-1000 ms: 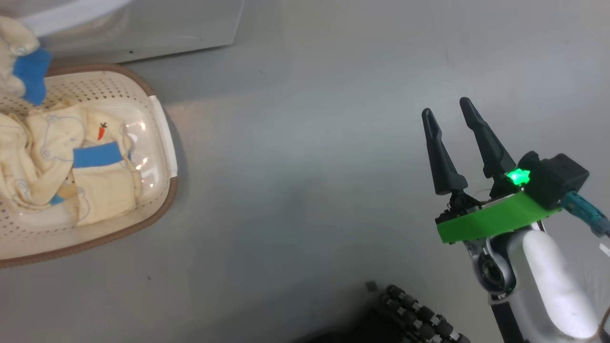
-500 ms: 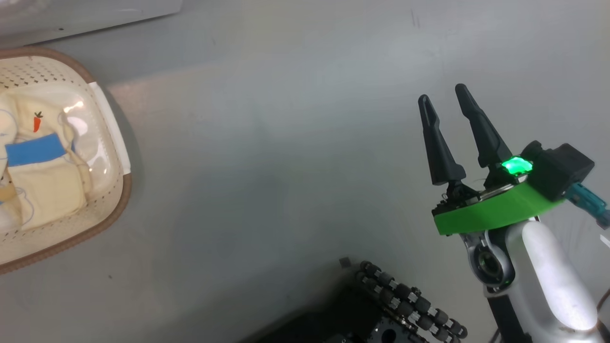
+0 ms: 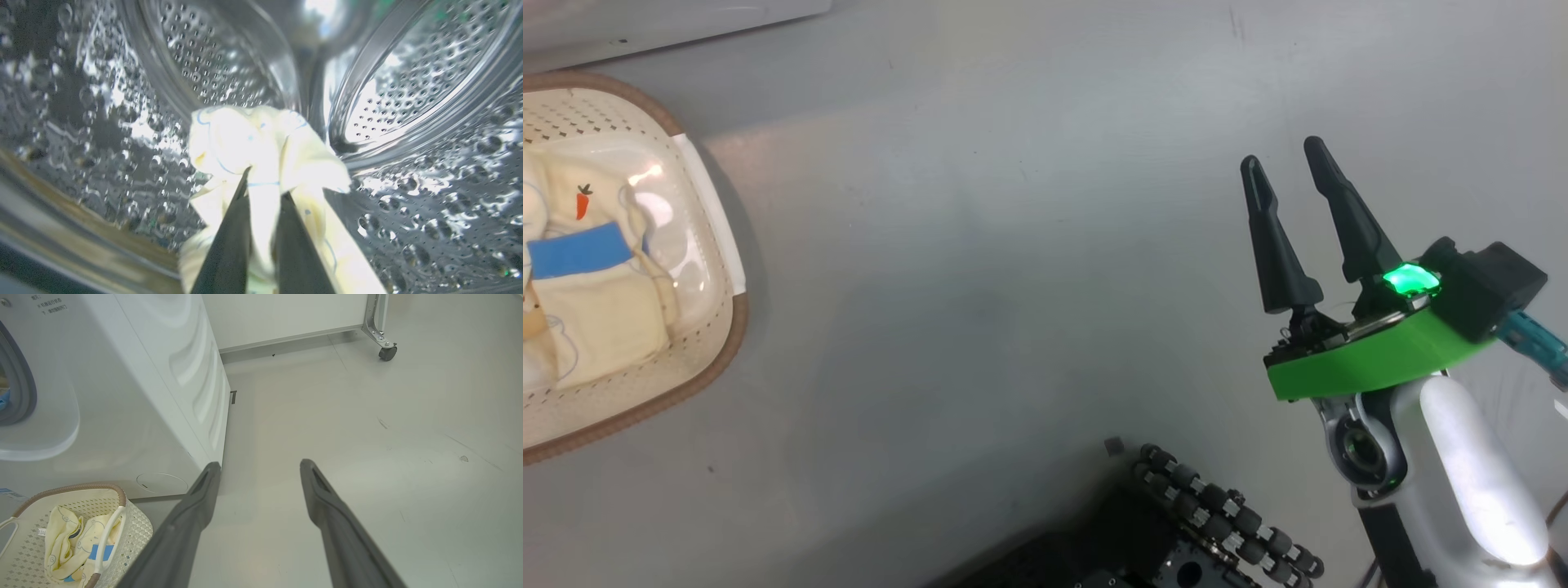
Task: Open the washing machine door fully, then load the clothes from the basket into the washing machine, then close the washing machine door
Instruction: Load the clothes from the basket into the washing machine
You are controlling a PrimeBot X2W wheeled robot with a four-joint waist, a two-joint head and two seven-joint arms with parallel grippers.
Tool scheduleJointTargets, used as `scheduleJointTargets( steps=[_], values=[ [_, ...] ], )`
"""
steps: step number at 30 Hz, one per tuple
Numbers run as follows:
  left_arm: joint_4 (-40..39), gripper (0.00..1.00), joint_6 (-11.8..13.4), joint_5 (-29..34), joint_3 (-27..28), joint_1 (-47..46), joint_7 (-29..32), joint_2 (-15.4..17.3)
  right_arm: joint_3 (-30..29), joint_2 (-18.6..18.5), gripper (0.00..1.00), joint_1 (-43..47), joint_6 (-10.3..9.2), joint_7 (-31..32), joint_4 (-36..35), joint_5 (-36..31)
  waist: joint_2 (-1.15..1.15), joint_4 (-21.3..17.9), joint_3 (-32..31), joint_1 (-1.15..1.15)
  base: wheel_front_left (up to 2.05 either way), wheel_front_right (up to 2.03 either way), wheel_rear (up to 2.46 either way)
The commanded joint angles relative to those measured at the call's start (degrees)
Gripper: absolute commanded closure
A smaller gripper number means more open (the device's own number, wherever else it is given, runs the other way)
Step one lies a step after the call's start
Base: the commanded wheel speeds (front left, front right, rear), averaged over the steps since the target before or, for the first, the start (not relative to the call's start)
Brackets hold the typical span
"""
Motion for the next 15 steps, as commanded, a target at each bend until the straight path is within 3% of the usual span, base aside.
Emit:
scheduleJointTargets(
  steps=[1,3,4,5,6,15],
  values=[
    [-0.4,1.0,0.2,-0.8,0.7,-0.8,2.4,2.0,0.7,-0.6,0.0,1.1,0.2,-0.4,-1.2,0.5,0.0,0.1,0.0,0.0,0.0,0.0,0.0],
    [0.2,0.98,0.5,-0.7,0.2,-1.3,4.2,1.8,0.7,-0.6,0.0,1.0,0.2,-0.4,-1.1,0.4,0.0,0.2,0.2,0.0,0.0,0.0,0.0],
    [0.6,0.72,0.7,-1.1,0.3,-1.5,5.4,1.5,0.6,-0.6,0.0,1.0,0.2,-0.4,-1.0,0.5,0.0,0.3,0.2,0.0,0.0,0.0,0.0],
    [0.9,0.33,0.8,-1.1,0.1,-1.6,6.3,1.4,0.6,-0.6,0.0,1.0,0.2,-0.4,-0.9,0.5,0.0,0.3,0.2,0.0,0.0,0.0,0.0],
    [0.8,0.0,1.0,-1.2,0.0,-1.7,6.7,1.3,0.6,-0.6,0.0,0.9,0.2,-0.4,-0.8,0.5,0.0,0.4,0.3,0.0,0.0,0.0,0.0],
    [0.1,0.0,1.9,-2.1,-0.3,0.5,8.8,1.2,0.2,-0.6,0.0,0.2,0.2,-0.4,-0.4,1.1,0.0,0.9,0.1,0.0,0.0,0.0,0.0]
  ],
)
